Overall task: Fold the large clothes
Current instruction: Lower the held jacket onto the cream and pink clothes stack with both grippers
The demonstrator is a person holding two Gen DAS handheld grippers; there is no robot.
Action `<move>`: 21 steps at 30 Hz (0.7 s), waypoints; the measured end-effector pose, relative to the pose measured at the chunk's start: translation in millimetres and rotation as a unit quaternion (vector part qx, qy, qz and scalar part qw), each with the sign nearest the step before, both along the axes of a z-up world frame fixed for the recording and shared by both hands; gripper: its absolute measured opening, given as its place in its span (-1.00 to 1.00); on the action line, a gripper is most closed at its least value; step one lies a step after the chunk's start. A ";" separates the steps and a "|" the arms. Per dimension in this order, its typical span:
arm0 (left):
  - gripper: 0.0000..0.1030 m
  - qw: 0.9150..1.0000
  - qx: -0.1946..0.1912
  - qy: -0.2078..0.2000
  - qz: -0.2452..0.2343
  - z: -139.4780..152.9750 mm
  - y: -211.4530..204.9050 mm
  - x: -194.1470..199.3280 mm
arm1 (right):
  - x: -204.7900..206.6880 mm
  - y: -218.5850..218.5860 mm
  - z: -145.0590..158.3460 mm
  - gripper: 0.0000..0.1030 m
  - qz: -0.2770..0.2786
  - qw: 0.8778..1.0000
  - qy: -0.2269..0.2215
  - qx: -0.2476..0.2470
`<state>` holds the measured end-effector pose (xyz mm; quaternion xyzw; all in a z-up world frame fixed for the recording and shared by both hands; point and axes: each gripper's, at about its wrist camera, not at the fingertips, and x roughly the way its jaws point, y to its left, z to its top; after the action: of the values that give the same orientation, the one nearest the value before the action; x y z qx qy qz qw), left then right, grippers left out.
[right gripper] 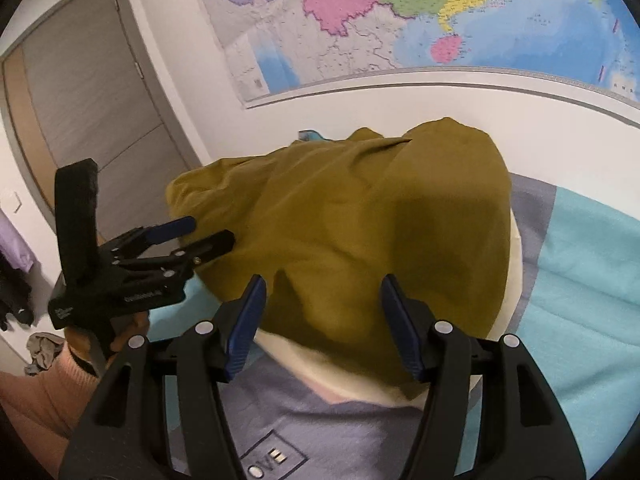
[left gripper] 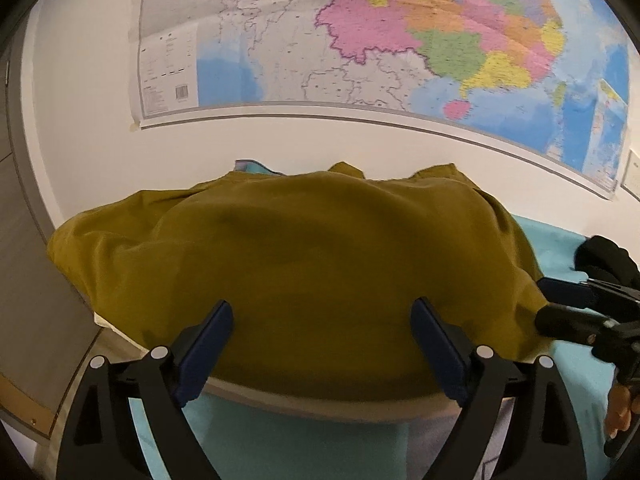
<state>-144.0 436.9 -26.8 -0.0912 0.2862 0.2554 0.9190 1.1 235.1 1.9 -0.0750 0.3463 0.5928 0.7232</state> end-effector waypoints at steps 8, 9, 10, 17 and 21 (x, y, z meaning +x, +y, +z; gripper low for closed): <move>0.70 1.000 0.020 -0.017 0.016 13.7 22.9 -12.4 | 7.3 0.2 14.4 0.17 0.017 1.000 -0.003 0.002; 0.70 0.999 0.026 -0.021 0.026 20.9 33.2 -14.8 | 13.2 0.2 22.7 0.17 0.014 1.000 0.000 0.013; 0.70 0.999 0.034 -0.020 0.038 26.4 41.5 -15.5 | 18.4 1.4 28.2 0.17 0.007 1.000 0.000 0.019; 0.66 0.985 0.071 0.021 0.155 36.2 142.9 -6.0 | 73.9 47.6 44.7 0.18 -0.048 0.998 0.024 0.032; 0.56 0.980 0.041 0.051 0.188 10.5 184.9 1.4 | 97.0 73.3 14.9 0.19 -0.059 0.997 0.055 -0.017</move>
<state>-142.6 621.8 -16.3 -0.0928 0.2999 0.4393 0.8417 98.2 308.3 16.8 -0.0335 0.3993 0.5467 0.7352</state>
